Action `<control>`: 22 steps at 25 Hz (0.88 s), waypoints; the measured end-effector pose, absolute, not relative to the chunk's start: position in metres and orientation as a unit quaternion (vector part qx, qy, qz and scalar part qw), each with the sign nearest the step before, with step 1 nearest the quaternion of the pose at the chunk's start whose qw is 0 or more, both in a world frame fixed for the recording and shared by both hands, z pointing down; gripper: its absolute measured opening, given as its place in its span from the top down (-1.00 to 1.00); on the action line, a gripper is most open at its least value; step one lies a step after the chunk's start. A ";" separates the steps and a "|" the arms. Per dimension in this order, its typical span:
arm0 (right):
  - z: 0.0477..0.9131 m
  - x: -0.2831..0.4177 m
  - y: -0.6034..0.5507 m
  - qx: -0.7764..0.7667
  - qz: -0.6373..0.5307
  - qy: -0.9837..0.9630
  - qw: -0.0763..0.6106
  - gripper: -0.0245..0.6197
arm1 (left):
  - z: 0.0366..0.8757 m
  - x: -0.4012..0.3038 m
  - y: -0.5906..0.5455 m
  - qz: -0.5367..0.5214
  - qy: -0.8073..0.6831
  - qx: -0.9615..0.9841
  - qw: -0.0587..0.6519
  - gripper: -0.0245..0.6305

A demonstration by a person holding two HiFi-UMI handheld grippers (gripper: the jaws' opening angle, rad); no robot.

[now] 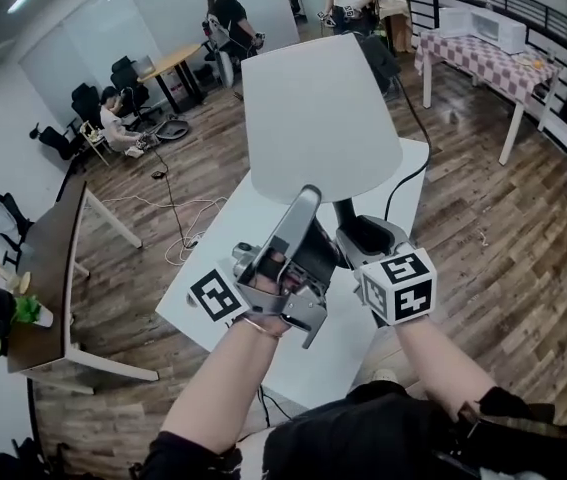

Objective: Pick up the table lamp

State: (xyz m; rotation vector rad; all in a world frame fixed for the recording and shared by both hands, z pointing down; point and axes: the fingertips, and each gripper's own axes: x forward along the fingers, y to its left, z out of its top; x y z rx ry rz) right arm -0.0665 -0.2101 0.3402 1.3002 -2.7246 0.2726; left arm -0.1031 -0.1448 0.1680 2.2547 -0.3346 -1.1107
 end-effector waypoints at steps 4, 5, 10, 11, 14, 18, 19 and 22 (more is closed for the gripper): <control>0.324 -0.082 -0.168 0.433 0.078 -0.897 0.046 0.38 | 0.154 -0.120 -0.099 -0.411 -0.119 0.859 0.282 0.85; 0.321 -0.085 -0.158 0.435 0.075 -0.896 0.044 0.38 | 0.152 -0.124 -0.088 -0.410 -0.116 0.860 0.280 0.85; 0.308 -0.093 -0.108 0.439 0.065 -0.895 0.036 0.39 | 0.140 -0.134 -0.037 -0.413 -0.105 0.863 0.271 0.85; 0.305 -0.095 -0.097 0.440 0.064 -0.895 0.034 0.39 | 0.138 -0.136 -0.027 -0.412 -0.103 0.865 0.268 0.85; 0.299 -0.102 -0.067 0.440 0.058 -0.896 0.028 0.39 | 0.132 -0.143 0.004 -0.413 -0.096 0.868 0.258 0.85; 0.293 -0.106 -0.034 0.445 0.049 -0.894 0.027 0.39 | 0.127 -0.148 0.038 -0.414 -0.086 0.871 0.251 0.85; 0.291 -0.106 -0.029 0.445 0.048 -0.894 0.026 0.39 | 0.125 -0.147 0.044 -0.412 -0.085 0.872 0.249 0.85; 0.287 -0.105 -0.017 0.445 0.049 -0.894 0.025 0.39 | 0.120 -0.146 0.056 -0.410 -0.083 0.874 0.246 0.85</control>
